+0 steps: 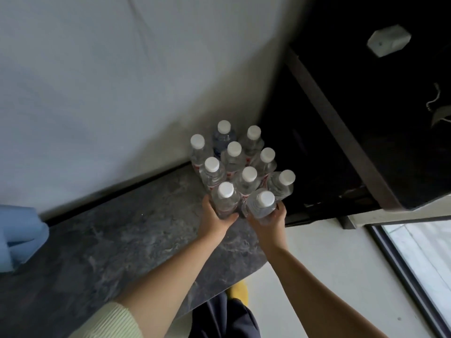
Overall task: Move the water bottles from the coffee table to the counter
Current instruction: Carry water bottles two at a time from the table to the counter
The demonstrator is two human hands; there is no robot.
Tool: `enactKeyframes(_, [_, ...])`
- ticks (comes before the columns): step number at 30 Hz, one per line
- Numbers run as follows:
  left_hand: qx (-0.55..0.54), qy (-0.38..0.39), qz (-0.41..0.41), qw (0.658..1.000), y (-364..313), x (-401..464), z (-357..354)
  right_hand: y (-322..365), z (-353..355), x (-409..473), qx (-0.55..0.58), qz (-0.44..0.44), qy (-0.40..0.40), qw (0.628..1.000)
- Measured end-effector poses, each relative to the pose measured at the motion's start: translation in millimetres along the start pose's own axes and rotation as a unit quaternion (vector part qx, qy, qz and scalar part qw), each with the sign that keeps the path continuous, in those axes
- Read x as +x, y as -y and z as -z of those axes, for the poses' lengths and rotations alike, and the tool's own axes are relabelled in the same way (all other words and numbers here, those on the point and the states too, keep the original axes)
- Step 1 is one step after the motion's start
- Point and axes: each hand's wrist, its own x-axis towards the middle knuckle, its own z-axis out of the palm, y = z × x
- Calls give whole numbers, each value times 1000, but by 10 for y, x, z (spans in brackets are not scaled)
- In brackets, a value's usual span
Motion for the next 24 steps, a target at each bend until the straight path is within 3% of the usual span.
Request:
enactKeyframes(3, [2, -7, 0, 1000, -297, -200, 146, 315, 211, -180, -6, 4, 20, 1000])
enactKeyframes(12, [80, 6, -111, 991, -1626, -539, 686, 1596, 809, -574, -108, 109, 51, 987])
enactKeyframes(18, [183, -35, -183, 965, -2600, -835, 1025, 2662, 1084, -765, -272, 249, 58, 928])
enactKeyframes(21, [272, -75, -253, 925, -2896, -1109, 1218, 3034, 1182, -855, -368, 293, 43, 881])
enactKeyframes(24, [420, -140, -336, 831, -3004, -1390, 1458, 3278, 1139, -966, -467, 287, 56, 834])
